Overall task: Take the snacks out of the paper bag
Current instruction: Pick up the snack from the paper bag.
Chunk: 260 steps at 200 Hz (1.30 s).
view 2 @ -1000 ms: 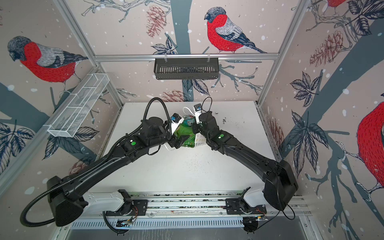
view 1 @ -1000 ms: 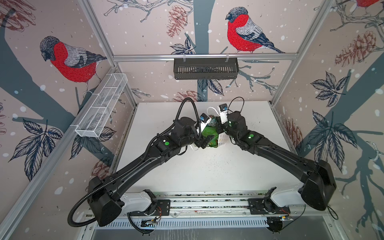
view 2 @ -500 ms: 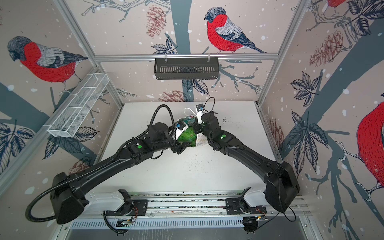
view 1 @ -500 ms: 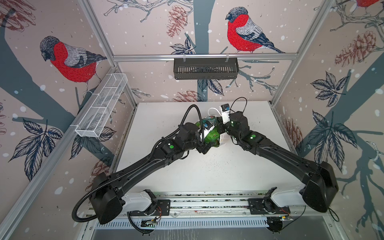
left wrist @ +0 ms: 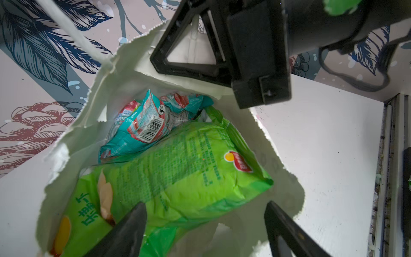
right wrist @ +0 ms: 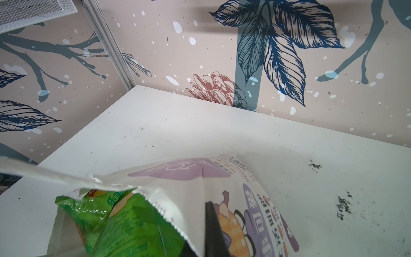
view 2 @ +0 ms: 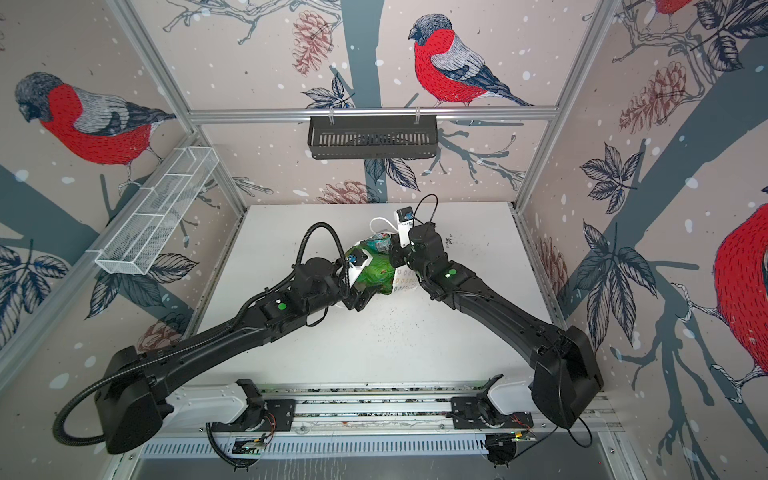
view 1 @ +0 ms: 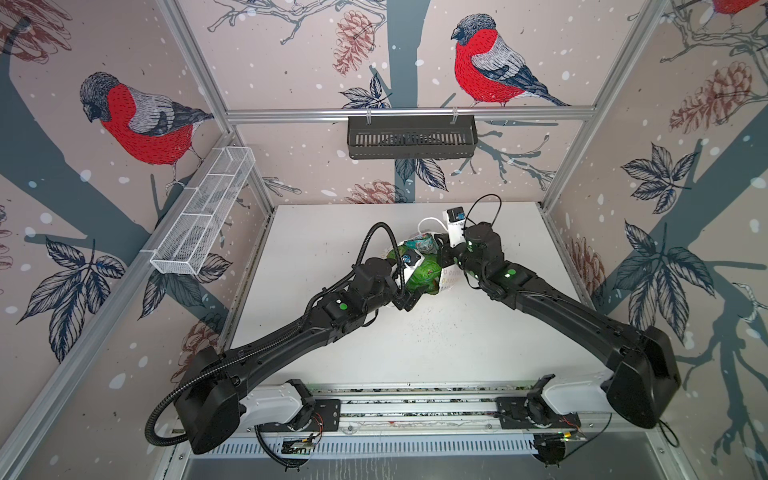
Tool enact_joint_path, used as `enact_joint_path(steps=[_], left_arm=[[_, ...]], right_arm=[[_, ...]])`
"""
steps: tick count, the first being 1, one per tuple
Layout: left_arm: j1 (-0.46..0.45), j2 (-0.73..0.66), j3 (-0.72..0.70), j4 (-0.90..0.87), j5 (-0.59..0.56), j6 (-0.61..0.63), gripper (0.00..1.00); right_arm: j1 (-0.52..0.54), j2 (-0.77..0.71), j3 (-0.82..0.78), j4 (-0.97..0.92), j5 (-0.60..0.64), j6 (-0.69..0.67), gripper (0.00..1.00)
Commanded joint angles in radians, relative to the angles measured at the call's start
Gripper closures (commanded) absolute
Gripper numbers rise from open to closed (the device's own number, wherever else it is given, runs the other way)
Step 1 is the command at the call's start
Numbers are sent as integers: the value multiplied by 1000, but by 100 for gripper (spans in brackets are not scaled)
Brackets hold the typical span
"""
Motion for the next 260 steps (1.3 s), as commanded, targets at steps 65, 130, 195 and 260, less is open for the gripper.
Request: enact_joint_path(steps=[65, 130, 195, 260], left_arm=[[-10, 42, 0, 143, 50, 68, 14], [-10, 107, 20, 187, 60, 91, 20], [-11, 167, 54, 182, 54, 80, 34], [-10, 185, 50, 217, 23, 60, 91]], right_arm=[[-6, -8, -11, 2, -39, 25, 100], [-12, -11, -13, 11, -60, 31, 100], [-18, -10, -20, 15, -69, 38, 100], [-25, -12, -26, 22, -73, 48, 100]])
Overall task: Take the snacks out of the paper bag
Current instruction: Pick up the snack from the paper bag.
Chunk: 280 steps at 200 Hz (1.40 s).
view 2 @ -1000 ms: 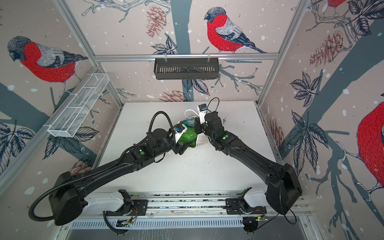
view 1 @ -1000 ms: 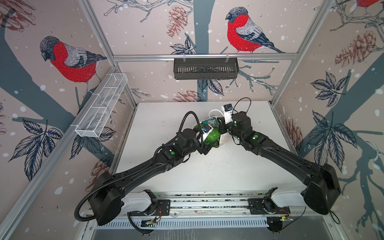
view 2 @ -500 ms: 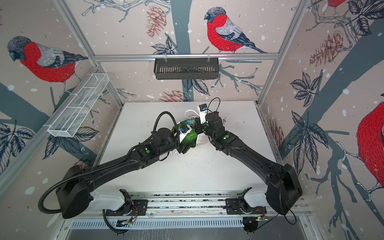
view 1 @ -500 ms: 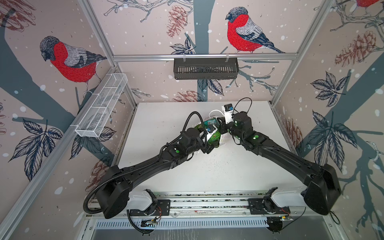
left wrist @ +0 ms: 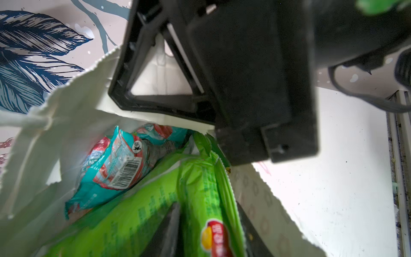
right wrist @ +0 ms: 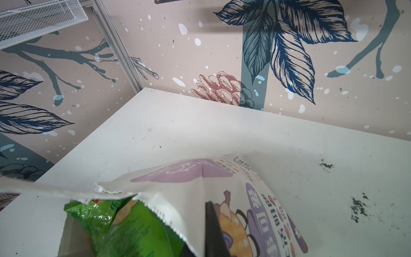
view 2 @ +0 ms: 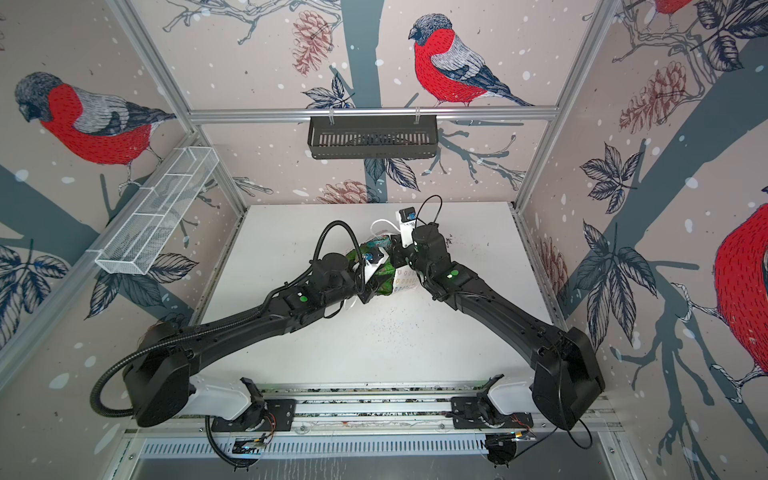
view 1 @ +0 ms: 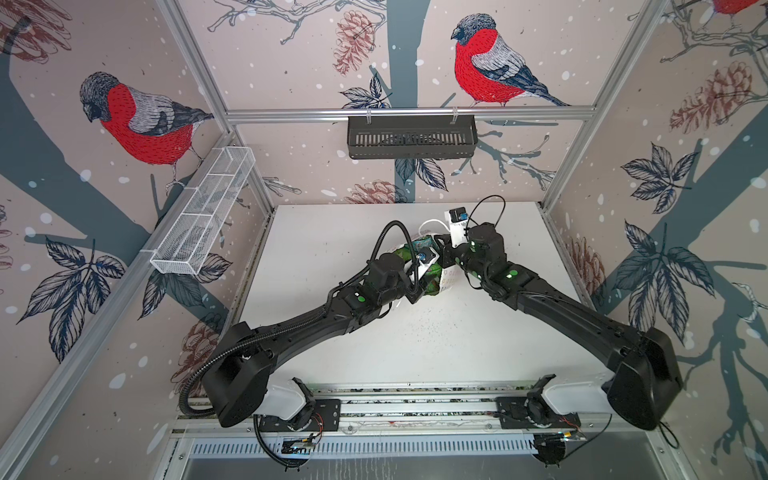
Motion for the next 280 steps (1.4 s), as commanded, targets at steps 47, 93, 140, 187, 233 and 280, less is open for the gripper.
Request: enact_joint_path(steps=[47, 93, 140, 187, 233, 280], left_arm=[[-2, 3, -1, 68, -48, -8, 100], [-2, -16, -18, 89, -60, -10, 100], [-2, -76, -47, 101, -65, -29, 100], [-2, -229, -135, 148, -89, -28, 100], [-2, -380, -179, 140, -107, -34, 100], [-2, -533, -212, 154, -141, -34, 100]], right_arm=[[-10, -12, -11, -6, -14, 26, 100], [-15, -13, -15, -3, -17, 27, 100], [-16, -13, -14, -6, 7, 29, 100], [-19, -18, -13, -1, 14, 32, 100], [-27, -16, -5, 2, 39, 44, 100], [-38, -13, -5, 10, 75, 63, 100]])
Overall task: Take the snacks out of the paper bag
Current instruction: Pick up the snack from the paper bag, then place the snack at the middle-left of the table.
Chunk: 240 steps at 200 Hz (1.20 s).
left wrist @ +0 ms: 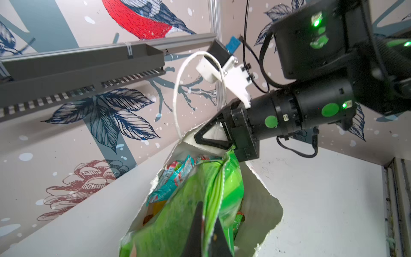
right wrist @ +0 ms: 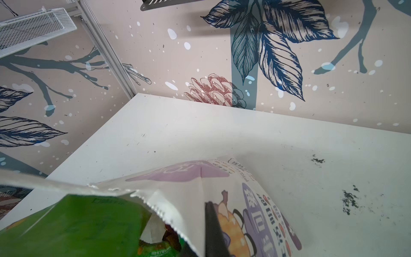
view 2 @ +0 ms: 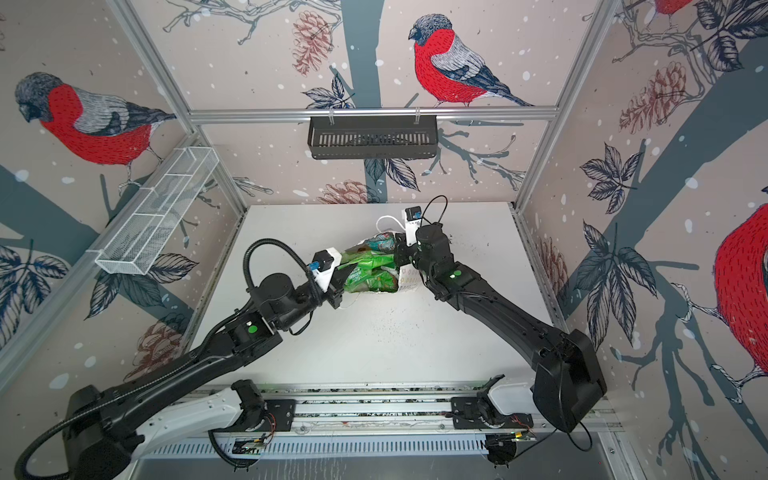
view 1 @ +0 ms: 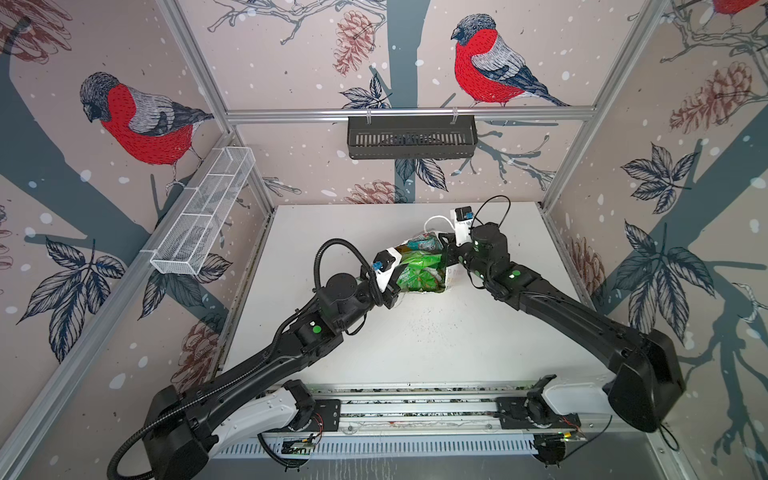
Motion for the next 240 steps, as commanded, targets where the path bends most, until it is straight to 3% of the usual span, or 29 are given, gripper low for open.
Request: enact_joint_path(steps=[1, 55, 104, 157, 187, 240], left_arm=[[-1, -54, -8, 71, -23, 0, 100], [-1, -152, -3, 64, -66, -1, 100], [-1, -223, 6, 63, -136, 3, 100], [-1, -254, 23, 59, -247, 16, 100], [-1, -275, 8, 78, -407, 33, 100], [7, -235, -97, 232, -825, 4, 100]], right_arm=[[-8, -1, 5, 4, 44, 31, 100], [-34, -8, -13, 24, 54, 56, 100], [-51, -26, -12, -7, 185, 24, 100], [-84, -37, -24, -23, 226, 27, 100], [-95, -52, -41, -15, 221, 29, 100], [-103, -84, -94, 32, 189, 45, 100]])
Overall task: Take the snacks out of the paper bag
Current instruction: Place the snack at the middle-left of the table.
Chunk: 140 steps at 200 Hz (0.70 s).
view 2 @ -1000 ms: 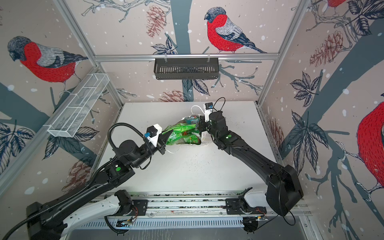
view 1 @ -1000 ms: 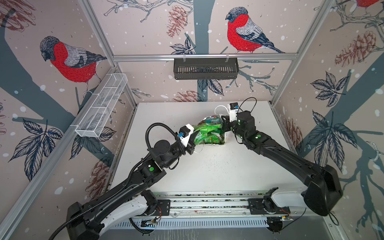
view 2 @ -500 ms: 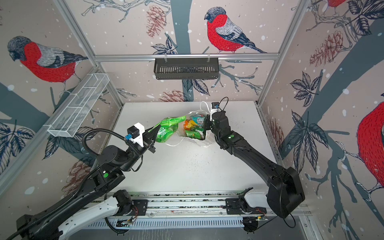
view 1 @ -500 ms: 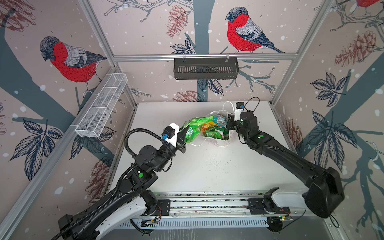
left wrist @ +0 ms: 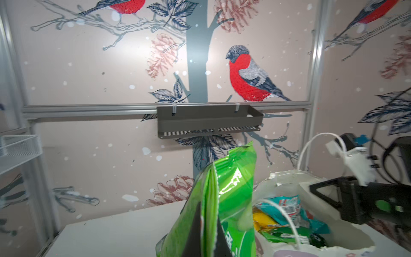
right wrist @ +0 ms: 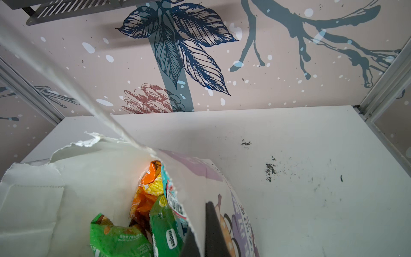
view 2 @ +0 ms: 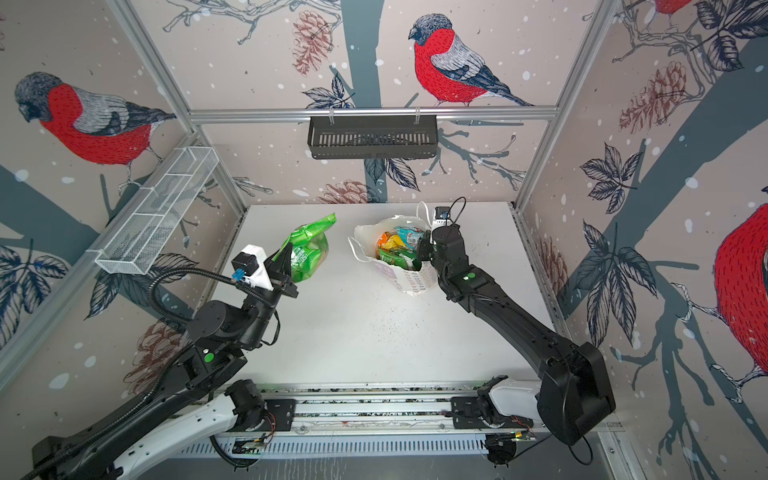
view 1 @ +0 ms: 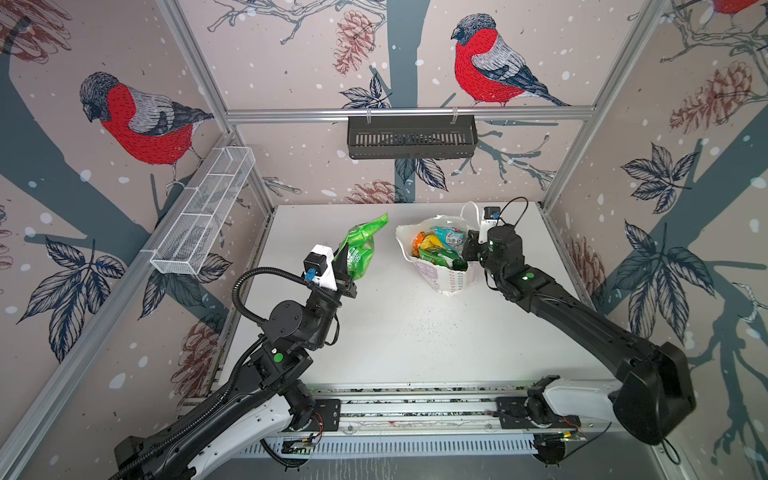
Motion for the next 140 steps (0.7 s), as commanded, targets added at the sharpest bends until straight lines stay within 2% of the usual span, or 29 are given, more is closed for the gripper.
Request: enact_joint_path(steps=[1, 15, 40, 78, 104, 140], left_arm=[[8, 39, -11, 137, -270, -10, 100], [49, 81, 12, 74, -285, -56, 100], [200, 154, 58, -93, -95, -240, 100], [339, 282, 121, -256, 40, -409, 100], [419, 402, 206, -360, 200, -445, 100], [468, 519, 283, -457, 268, -470, 100]], right_arm=[[-1, -9, -13, 51, -14, 1, 100], [-3, -5, -12, 45, -27, -1, 100], [-3, -8, -19, 46, -34, 3, 100], [-3, -11, -46, 48, -55, 3, 100], [-3, -49, -59, 49, -62, -6, 100], [-4, -46, -58, 50, -84, -10, 100]])
